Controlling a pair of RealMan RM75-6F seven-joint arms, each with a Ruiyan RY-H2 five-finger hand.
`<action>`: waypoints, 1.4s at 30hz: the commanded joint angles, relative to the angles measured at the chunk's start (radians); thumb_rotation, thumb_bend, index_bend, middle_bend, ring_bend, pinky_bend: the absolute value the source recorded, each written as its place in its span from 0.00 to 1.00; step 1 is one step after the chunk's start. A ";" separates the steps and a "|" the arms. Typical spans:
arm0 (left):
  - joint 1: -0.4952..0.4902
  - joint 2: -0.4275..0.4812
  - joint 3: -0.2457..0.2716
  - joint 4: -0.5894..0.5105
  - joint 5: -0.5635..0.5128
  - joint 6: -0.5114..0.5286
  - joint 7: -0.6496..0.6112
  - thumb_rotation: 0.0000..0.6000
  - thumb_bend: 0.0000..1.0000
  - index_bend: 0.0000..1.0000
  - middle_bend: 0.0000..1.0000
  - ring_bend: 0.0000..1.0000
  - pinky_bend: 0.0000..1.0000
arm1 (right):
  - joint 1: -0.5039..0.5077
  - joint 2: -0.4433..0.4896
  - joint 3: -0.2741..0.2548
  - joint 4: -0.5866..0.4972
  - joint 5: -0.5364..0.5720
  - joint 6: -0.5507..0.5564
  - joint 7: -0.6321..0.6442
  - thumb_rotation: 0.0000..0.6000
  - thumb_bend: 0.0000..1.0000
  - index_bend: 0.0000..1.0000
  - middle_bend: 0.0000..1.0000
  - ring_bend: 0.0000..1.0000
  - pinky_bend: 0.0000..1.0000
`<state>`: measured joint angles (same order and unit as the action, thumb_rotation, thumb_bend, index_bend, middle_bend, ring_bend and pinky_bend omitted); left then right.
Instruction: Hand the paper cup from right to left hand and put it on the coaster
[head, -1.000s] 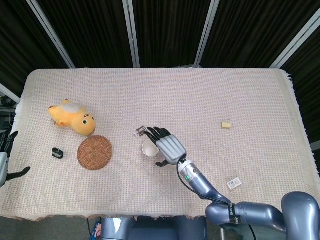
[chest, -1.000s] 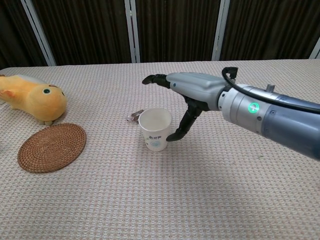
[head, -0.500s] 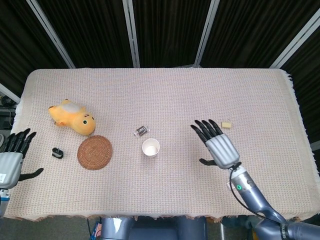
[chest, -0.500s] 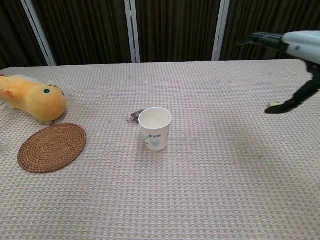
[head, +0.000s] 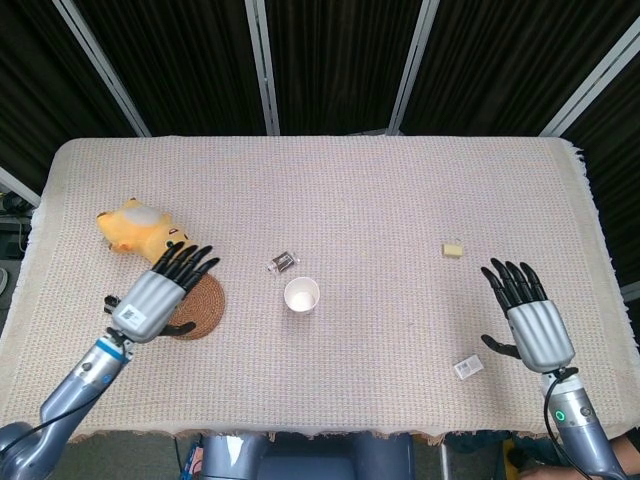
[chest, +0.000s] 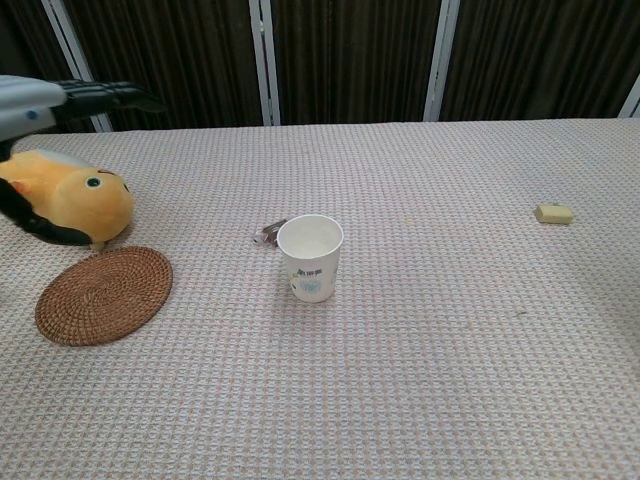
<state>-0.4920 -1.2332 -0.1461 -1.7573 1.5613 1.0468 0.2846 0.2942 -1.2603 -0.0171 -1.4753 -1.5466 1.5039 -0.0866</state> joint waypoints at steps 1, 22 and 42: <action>-0.122 -0.098 -0.050 -0.047 -0.117 -0.141 0.154 1.00 0.00 0.02 0.00 0.00 0.05 | -0.021 0.019 0.007 -0.018 0.019 0.003 -0.045 1.00 0.00 0.00 0.00 0.00 0.00; -0.426 -0.476 -0.103 0.283 -0.509 -0.227 0.510 1.00 0.00 0.21 0.18 0.18 0.30 | -0.044 0.052 0.067 -0.019 0.081 -0.046 0.004 1.00 0.00 0.00 0.00 0.00 0.00; -0.431 -0.397 -0.093 0.209 -0.493 -0.094 0.485 1.00 0.00 0.47 0.43 0.37 0.48 | -0.060 0.052 0.092 -0.017 0.070 -0.044 0.004 1.00 0.00 0.00 0.00 0.00 0.00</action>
<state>-0.9360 -1.6788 -0.2389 -1.4983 1.0600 0.9259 0.7678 0.2349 -1.2080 0.0749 -1.4914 -1.4763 1.4602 -0.0825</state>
